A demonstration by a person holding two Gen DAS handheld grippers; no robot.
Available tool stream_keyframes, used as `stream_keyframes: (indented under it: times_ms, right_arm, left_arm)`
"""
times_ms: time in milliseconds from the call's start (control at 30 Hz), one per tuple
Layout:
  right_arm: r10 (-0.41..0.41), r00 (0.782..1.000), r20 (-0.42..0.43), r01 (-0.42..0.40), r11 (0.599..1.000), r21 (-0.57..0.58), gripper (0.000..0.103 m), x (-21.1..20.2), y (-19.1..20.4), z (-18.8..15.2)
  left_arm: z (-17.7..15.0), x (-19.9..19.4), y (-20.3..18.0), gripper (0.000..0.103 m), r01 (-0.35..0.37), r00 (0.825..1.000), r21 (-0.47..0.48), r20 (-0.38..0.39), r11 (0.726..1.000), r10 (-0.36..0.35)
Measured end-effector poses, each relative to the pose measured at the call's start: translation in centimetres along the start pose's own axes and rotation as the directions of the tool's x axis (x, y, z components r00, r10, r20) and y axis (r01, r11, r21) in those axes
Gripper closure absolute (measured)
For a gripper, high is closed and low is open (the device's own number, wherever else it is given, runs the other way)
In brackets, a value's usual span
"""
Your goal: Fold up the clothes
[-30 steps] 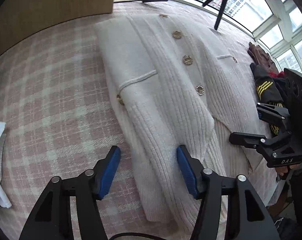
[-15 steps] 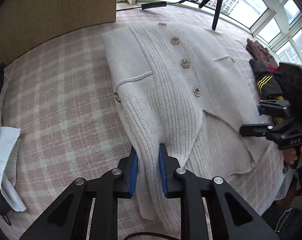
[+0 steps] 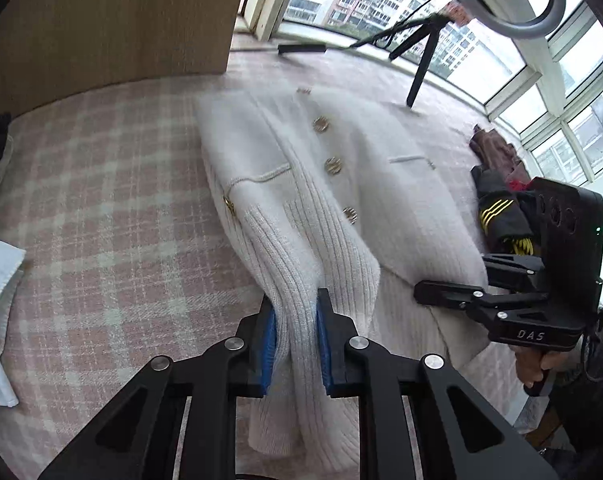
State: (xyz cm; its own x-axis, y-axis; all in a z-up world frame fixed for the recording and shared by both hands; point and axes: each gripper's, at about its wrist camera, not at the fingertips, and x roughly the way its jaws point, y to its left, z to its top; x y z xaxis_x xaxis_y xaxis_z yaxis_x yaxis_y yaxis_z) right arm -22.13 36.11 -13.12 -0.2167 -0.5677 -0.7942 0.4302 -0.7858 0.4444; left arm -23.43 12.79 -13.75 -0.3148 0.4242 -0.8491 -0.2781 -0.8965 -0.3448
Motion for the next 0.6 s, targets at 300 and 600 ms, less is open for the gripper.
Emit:
stream_keyframes:
  times_ms: [300,600]
  right_arm:
    - [0.175,0.98,0.097,-0.174,0.985,-0.011,0.077,-6.5,5.4,1.5]
    - [0.179,0.981,0.078,-0.171,0.979,-0.108,0.077,-6.0,13.1,3.7]
  left_arm:
    - [-0.4,-10.3,0.5,0.088,-0.028,0.985,-0.03,0.168,0.999,0.033]
    - [-2.0,-14.4,4.9,0.1,-0.002,0.98,-0.067,0.198,0.998,0.015]
